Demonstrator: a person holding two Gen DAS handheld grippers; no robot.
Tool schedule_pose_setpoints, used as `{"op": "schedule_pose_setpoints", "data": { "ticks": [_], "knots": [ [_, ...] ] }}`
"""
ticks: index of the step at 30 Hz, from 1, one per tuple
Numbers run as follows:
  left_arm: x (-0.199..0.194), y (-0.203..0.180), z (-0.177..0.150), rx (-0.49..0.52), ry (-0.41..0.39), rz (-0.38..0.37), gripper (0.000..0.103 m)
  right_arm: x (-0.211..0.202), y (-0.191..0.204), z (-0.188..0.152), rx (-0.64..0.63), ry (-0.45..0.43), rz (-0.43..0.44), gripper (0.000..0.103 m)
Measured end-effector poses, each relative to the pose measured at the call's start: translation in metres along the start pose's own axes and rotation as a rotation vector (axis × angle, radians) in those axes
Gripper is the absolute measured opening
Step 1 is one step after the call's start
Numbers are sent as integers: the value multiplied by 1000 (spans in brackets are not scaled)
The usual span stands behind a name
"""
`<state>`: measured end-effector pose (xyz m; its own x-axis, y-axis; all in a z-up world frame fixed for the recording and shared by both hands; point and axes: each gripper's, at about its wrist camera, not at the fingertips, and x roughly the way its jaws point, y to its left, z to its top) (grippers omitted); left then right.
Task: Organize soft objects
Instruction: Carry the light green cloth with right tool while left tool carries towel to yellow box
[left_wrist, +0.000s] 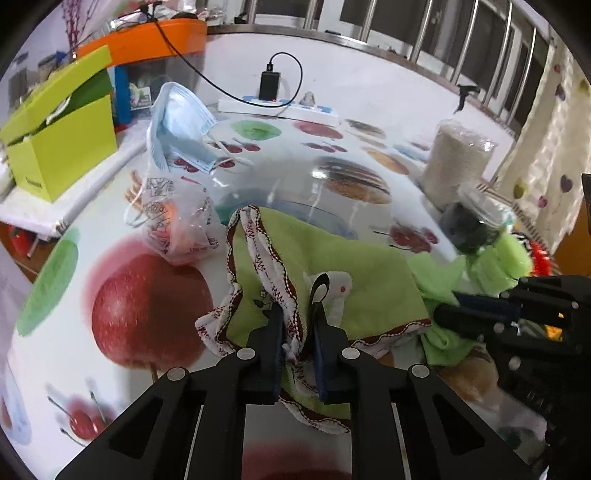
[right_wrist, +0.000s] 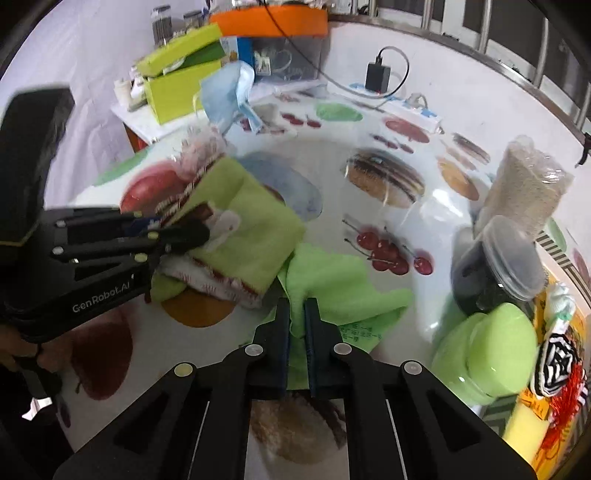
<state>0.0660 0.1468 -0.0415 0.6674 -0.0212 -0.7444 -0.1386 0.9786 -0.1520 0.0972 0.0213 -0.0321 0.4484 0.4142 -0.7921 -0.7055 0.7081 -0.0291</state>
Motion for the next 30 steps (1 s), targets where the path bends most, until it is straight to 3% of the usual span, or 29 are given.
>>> {"op": "schedule_pose_setpoints", "data": {
  "ticks": [16,18,30],
  "knots": [
    [-66,-14,-14,-7,-139,-161,12,-67,-2,-11,38,-178,5,8],
    [-72,-17,-13,-9,-155,-208,12,-75,-5,-12,49,-194,-3,8],
    [-98,-45,-7,37,-209,-223,12,-113,-21,-27,113,-281,-22,8]
  ]
}}
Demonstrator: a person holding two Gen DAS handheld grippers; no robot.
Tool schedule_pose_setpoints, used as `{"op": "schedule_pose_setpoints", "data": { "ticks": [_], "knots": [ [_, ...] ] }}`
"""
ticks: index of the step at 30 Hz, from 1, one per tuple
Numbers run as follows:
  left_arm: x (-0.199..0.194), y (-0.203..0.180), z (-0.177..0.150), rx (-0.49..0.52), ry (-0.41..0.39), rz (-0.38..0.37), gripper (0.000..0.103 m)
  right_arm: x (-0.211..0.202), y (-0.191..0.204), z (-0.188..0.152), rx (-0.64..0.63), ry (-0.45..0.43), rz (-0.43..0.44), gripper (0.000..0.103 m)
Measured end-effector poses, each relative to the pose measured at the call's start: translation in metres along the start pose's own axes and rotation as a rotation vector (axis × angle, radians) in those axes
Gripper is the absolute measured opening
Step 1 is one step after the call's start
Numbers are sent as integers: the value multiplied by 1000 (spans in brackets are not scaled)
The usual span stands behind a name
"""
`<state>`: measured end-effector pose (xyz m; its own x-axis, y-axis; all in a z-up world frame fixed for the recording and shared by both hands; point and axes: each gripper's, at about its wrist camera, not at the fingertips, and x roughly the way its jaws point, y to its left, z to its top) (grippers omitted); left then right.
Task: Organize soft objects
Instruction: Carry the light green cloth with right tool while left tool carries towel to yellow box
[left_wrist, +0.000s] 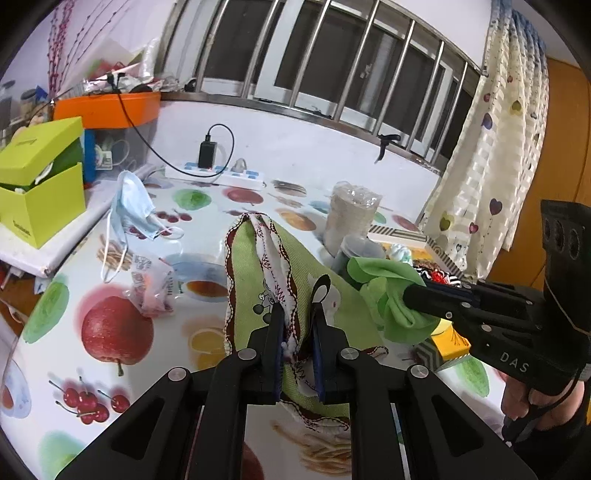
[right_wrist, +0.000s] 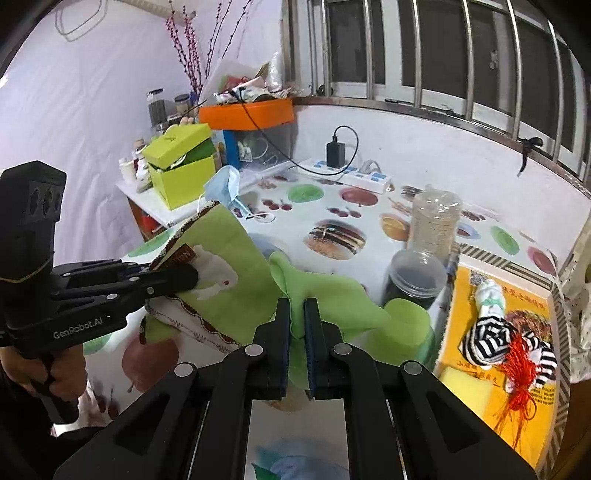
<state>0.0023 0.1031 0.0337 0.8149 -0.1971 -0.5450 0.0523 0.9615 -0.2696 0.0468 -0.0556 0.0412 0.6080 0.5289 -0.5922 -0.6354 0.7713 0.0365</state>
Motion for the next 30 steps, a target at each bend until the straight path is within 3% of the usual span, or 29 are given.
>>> {"op": "schedule_pose_setpoints", "data": {
  "ticks": [30],
  "knots": [
    [8,-99,7,123,5,-101,12,-79,-71,-36,160,-104,-133,8]
  ]
}}
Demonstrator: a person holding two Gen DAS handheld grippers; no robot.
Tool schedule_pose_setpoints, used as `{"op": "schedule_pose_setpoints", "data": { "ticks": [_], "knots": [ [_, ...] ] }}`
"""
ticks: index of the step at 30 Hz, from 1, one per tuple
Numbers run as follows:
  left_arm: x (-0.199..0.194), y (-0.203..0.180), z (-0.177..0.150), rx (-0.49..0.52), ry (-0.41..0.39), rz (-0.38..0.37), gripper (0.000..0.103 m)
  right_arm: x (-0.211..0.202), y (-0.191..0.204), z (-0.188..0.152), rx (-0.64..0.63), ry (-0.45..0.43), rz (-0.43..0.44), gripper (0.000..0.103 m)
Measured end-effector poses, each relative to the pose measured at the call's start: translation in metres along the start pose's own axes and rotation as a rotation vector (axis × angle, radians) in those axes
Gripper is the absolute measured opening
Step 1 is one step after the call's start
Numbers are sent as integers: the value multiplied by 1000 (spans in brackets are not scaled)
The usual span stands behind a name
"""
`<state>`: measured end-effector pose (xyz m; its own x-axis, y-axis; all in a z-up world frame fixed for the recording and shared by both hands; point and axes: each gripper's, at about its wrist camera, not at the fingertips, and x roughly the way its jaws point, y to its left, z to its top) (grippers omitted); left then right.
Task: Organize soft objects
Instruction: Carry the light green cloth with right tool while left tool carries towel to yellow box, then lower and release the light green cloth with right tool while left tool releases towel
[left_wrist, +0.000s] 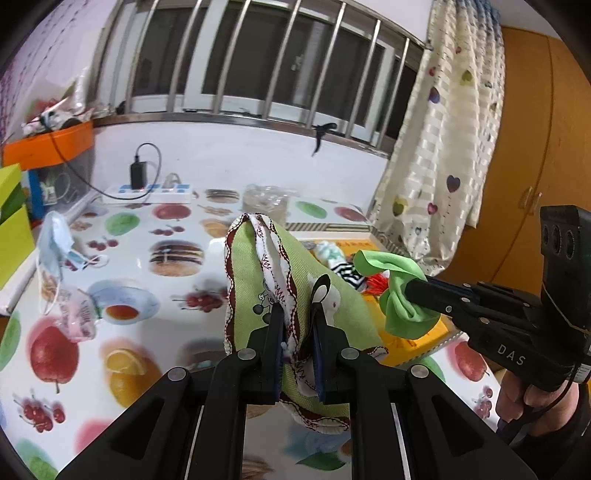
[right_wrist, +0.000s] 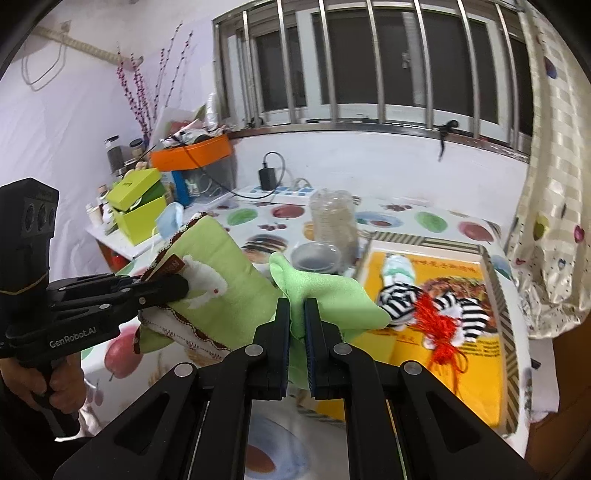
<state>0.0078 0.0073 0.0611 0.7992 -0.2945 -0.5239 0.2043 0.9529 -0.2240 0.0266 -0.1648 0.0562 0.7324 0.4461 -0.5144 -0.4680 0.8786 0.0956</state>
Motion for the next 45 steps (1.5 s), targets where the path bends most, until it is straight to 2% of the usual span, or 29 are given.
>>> {"op": "schedule_pose_setpoints", "data": {
  "ticks": [25,36,40,45],
  "knots": [
    [68,-85,9,116,82,-134,12,-25,-97,-22,163,-1,-152,8],
    [118,-105,1,128,171,-199,12,2,-121,-34,196,88,-171,8],
    [140,-104,-5,128,221,-211,12,24,-128,-41,210,152,-169,8],
    [166,-101,-8,115,258,-217,13,38,-135,-43,221,178,-171,8]
  ]
}}
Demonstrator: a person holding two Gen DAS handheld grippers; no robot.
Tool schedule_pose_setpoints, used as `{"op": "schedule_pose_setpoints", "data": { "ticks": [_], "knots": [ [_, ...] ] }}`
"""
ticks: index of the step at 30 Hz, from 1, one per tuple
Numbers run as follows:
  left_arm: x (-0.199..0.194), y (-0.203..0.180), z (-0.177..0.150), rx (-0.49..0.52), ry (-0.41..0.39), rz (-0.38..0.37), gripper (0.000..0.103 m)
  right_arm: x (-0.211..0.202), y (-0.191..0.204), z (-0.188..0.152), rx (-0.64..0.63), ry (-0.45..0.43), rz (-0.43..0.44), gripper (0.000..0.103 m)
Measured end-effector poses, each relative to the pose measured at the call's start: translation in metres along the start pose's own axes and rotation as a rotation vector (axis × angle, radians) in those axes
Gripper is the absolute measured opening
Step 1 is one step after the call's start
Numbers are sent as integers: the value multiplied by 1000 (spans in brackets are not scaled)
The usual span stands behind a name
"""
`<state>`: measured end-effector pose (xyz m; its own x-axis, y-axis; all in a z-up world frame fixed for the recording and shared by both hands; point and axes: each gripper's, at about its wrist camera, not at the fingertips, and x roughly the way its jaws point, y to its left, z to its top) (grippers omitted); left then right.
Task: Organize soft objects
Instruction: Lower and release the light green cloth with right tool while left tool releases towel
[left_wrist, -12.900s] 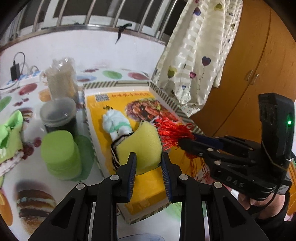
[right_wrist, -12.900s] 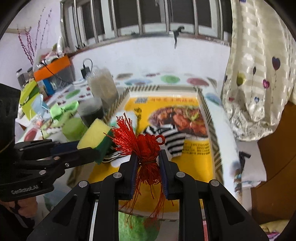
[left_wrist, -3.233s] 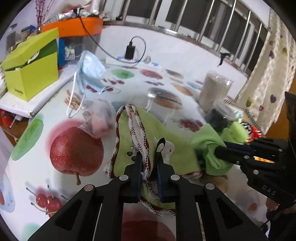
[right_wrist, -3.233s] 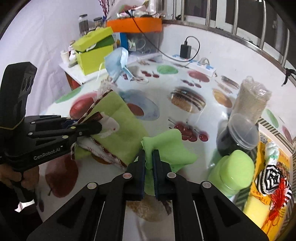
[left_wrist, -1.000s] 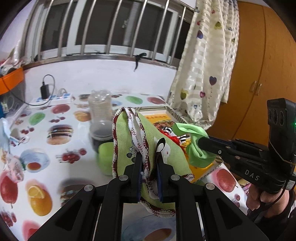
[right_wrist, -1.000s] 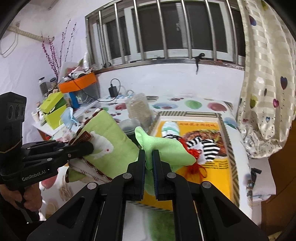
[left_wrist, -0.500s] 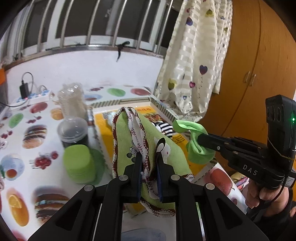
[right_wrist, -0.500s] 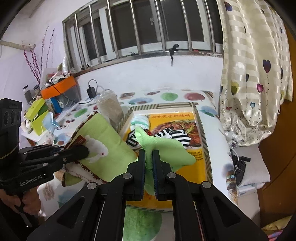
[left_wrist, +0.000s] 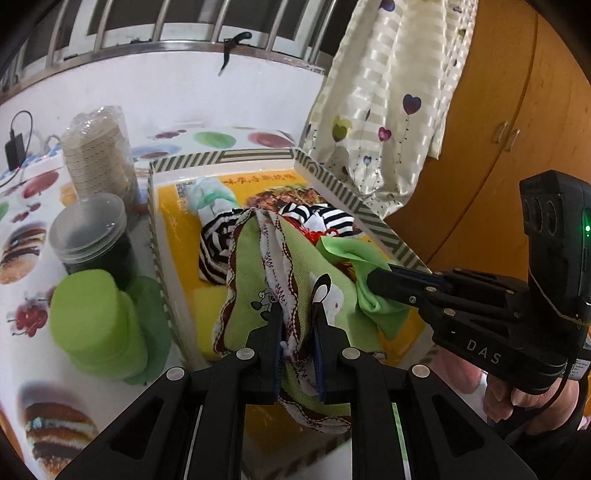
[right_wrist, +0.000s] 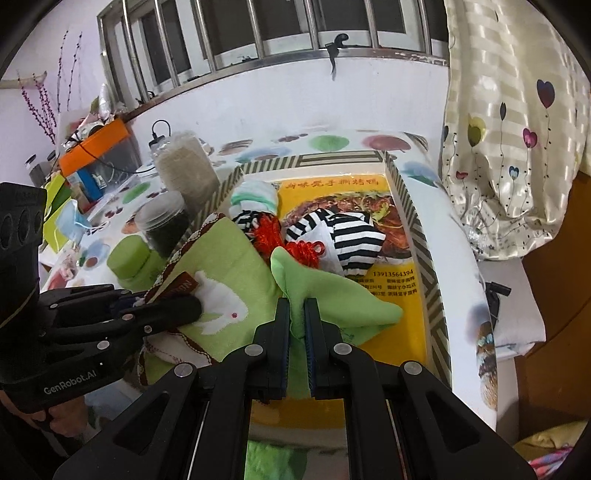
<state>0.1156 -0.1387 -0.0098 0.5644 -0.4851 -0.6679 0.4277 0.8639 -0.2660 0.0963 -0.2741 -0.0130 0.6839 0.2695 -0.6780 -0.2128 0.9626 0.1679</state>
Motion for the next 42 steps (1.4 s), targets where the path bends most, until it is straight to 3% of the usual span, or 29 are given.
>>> {"op": "schedule_pose_setpoints", "data": {
  "ticks": [11,19,24,42],
  "knots": [
    [18,7,16,-7,-6,-13,21,13,-12,8,52,11,-21,11],
    [7,8,13,-18,-23,19,37,-4,-3,7,24,-46,-26,42],
    [-6,7,9,-17,-31,23,45,-17,3,4,20,-69,-20,43],
    [-46,-10,-9,-5,-70,33,45,-54,19,-9,-16,-112,-22,43]
  ]
}}
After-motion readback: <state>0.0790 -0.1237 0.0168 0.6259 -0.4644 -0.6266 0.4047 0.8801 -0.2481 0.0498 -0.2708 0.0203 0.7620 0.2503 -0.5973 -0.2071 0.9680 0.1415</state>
